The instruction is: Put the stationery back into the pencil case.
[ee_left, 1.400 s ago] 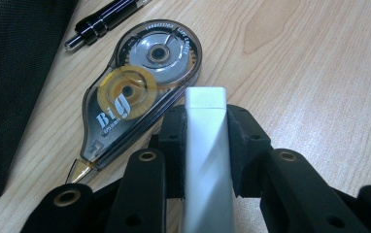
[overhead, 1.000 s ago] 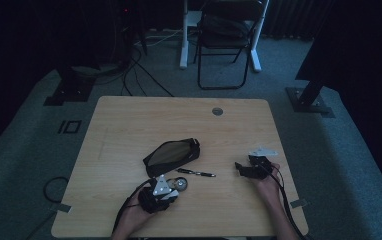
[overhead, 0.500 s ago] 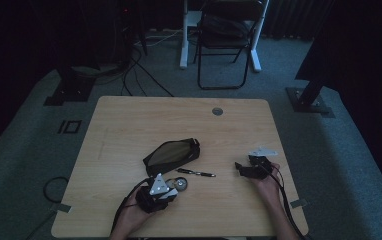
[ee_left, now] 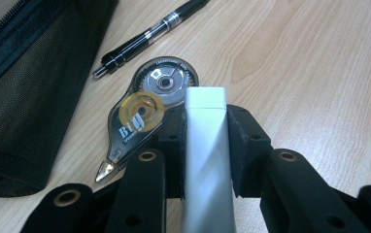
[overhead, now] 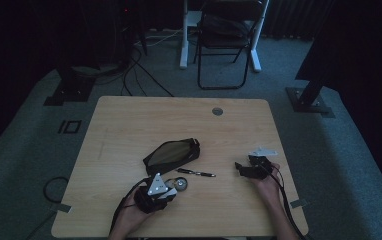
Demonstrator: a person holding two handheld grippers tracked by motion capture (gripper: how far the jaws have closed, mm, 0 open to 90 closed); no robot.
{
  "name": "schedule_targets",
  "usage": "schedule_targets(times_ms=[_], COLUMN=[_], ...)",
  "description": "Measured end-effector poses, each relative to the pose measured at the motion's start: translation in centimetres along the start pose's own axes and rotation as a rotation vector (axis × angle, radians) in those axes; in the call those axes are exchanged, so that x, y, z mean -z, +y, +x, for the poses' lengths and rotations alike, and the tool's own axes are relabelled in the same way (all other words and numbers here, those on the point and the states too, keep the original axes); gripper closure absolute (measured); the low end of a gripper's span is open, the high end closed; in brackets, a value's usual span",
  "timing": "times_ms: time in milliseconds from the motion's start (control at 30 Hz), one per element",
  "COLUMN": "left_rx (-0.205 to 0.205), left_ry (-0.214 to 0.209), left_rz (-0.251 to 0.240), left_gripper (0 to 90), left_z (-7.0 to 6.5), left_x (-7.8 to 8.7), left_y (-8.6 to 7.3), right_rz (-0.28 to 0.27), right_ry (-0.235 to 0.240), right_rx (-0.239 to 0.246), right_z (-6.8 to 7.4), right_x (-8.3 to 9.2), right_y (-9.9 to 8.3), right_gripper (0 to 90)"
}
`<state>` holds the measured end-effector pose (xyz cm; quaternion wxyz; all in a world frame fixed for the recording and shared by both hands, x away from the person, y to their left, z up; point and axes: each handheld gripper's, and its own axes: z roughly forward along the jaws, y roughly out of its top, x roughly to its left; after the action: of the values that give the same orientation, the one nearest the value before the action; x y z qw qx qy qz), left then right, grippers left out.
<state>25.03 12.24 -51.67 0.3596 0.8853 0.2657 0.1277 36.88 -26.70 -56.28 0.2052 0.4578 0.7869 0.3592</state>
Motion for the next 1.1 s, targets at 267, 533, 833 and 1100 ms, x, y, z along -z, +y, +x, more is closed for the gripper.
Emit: schedule_targets(times_ms=[267,533,833,1100], left_rx=[-0.003,-0.009,-0.005,0.002], left_ry=[0.003,0.026,0.05,0.063], left_rz=[-0.011,-0.032,-0.047,-0.057], left_gripper=[71.1,71.1,71.1,71.1], left_z=[0.0,0.3,0.8,1.5], left_x=[0.7,1.7,2.7,3.7], left_y=[0.3,0.7,1.2,1.6], right_rz=[0.0,0.001,0.005,0.013], right_ry=[0.0,0.002,0.01,0.008], right_rx=[0.0,0.001,0.008,0.005], right_z=[0.0,0.0,0.1,0.0], right_x=[0.0,0.0,-0.1,-0.2], right_y=[0.0,0.0,0.1,0.1], right_gripper=[28.5,27.7,23.3,20.2])
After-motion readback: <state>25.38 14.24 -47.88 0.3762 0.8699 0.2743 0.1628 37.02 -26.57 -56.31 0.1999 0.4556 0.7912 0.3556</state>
